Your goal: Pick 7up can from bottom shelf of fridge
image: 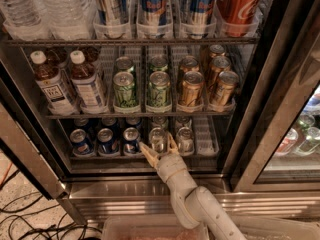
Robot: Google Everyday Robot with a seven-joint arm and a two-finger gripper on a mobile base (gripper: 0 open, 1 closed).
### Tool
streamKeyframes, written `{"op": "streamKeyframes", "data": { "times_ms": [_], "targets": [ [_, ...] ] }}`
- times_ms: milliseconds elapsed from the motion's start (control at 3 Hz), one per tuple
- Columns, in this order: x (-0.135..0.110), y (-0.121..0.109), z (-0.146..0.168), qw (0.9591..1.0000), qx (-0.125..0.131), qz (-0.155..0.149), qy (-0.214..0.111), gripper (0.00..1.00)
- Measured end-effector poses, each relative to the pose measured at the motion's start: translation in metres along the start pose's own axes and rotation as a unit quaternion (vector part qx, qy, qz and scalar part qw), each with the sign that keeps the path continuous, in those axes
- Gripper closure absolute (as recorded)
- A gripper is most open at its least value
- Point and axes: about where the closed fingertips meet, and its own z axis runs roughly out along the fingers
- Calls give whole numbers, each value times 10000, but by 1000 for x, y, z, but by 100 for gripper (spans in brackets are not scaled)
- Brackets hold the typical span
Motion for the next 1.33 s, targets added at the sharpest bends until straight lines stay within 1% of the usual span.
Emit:
{"op": "streamKeyframes", "data": {
  "times_ms": [333, 1000, 1333],
  "targets": [
    [7, 0, 6, 10000, 19, -2, 66, 49],
    [7, 0, 6, 10000, 19, -1, 67, 96],
    [4, 0, 6, 10000, 19, -1, 67, 100]
  ]
}}
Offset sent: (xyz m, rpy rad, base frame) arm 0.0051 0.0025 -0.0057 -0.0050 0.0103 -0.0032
